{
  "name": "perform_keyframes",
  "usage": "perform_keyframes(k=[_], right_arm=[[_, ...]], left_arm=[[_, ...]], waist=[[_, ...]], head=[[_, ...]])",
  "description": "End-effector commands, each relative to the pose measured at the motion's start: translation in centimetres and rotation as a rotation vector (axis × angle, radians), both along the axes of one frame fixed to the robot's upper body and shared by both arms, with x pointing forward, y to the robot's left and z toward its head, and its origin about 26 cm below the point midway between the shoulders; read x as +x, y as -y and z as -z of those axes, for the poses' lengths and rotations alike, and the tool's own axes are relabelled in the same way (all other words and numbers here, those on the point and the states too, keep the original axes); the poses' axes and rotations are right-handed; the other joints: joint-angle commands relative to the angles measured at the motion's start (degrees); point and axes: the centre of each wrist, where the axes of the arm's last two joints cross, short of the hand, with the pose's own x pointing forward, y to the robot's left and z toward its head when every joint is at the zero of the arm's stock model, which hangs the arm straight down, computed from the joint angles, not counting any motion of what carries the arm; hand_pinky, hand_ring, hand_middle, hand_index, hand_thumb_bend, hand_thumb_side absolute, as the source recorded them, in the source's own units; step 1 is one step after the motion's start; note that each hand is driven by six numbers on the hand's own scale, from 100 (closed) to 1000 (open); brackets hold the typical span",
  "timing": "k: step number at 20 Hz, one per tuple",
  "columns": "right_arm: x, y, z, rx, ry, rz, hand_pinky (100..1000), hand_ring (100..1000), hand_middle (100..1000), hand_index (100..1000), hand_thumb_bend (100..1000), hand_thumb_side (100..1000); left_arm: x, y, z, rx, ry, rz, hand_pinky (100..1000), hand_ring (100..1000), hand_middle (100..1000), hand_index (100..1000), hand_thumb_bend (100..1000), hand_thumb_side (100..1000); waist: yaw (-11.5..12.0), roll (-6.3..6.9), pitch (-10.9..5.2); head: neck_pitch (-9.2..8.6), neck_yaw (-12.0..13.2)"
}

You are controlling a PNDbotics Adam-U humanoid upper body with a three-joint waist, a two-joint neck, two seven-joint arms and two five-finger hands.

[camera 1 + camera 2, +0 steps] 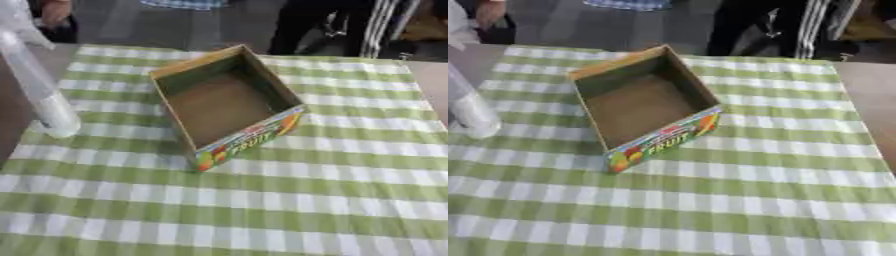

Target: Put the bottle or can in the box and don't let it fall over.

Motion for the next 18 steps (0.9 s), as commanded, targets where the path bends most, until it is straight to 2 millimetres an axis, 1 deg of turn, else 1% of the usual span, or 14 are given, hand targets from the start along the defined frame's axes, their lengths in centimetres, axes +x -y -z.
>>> perform_keyframes(k=[1, 4, 12, 18], right_arm=[[0.1, 0.0, -0.8, -0.030, 0.016, -0.011, 909, 1000, 1000, 1000, 100, 637], [0.1, 0.0, -0.8, -0.031, 0.016, -0.013, 909, 1000, 1000, 1000, 100, 637], [0.3, -0.2, -0.8, -0.035, 0.019, -0.028, 910, 1000, 1000, 1000, 100, 637], [0.5, -0.4, -0.9, -0.038, 0.020, -0.035, 910, 1000, 1000, 1000, 100, 638]], left_arm=[[0.2, -0.5, -2.4, 0.060, 0.018, 0.005, 1000, 1000, 989, 1000, 566, 388], [0.5, -0.4, -2.6, 0.064, 0.018, 0.012, 1000, 1000, 989, 1000, 566, 388], [2.0, 0.3, -3.9, 0.090, 0.027, 0.050, 1000, 1000, 988, 1000, 560, 373], [2.7, 0.7, -4.3, 0.108, 0.031, 0.074, 1000, 1000, 987, 1000, 562, 373]], waist=[[-0.12, 0.34, -0.50], [-0.16, 0.35, -0.45], [-0.83, 0.34, 0.05], [-0.92, 0.36, 0.38]], head=[[-0.86, 0.37], [-0.94, 0.47], [-1.28, 1.71], [-1.51, 1.71]])
